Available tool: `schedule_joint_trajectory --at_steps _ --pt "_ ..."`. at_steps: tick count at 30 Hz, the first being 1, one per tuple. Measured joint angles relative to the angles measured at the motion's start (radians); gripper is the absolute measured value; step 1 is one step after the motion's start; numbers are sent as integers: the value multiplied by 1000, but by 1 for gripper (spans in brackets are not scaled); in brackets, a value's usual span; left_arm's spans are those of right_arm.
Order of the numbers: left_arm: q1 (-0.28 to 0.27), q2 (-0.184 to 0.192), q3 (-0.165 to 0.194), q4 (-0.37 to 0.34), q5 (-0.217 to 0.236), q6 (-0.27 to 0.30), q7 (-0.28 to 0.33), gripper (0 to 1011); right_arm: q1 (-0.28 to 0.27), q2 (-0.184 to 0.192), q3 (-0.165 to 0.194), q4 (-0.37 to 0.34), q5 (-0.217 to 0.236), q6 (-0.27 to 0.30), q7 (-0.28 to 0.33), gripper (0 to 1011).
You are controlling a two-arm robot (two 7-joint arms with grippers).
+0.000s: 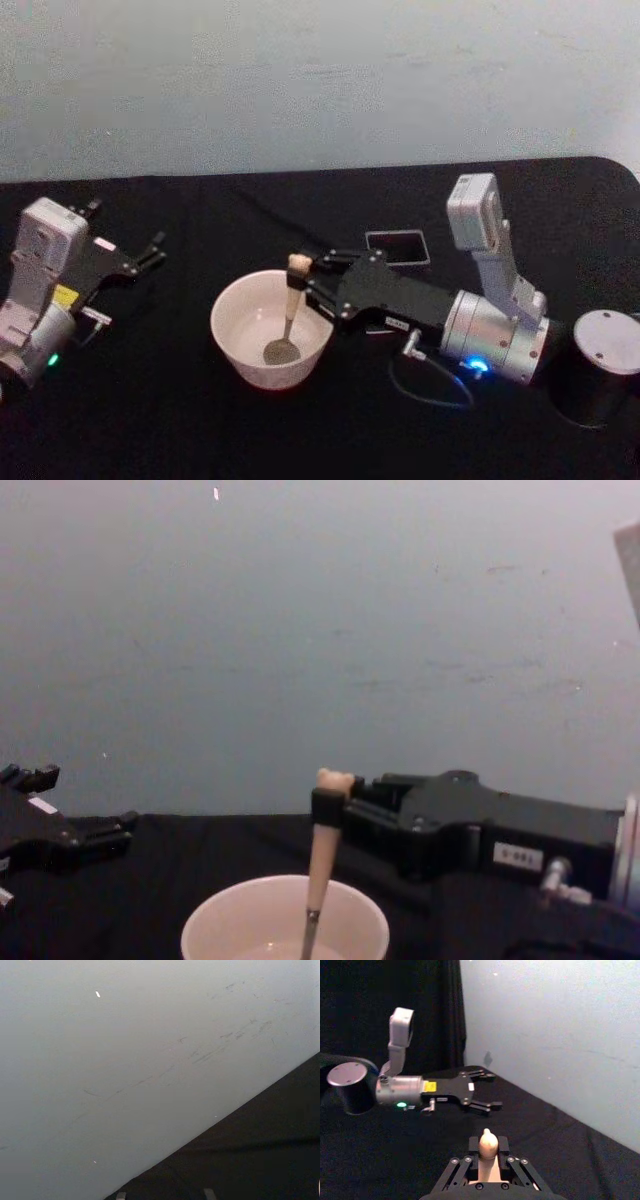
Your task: Pick up the stirring spoon with one hand, stir inside the cup, then place it back in its original position.
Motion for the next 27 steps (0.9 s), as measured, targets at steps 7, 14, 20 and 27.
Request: schedule_joint_trajectory --at_steps 7,14,20,27 --pt "0 0 0 0 0 0 0 1001 1 -20 -27 9 -27 3 10 221" --pt "0 0 0 0 0 0 0 1001 20 -69 -44 46 -63 3 -13 221" --pt "0 0 0 0 0 0 0 1001 51 -122 -44 99 -91 1 -43 221" --pt "0 0 0 0 0 0 0 1001 84 -166 -24 158 -111 -1 -73 221"
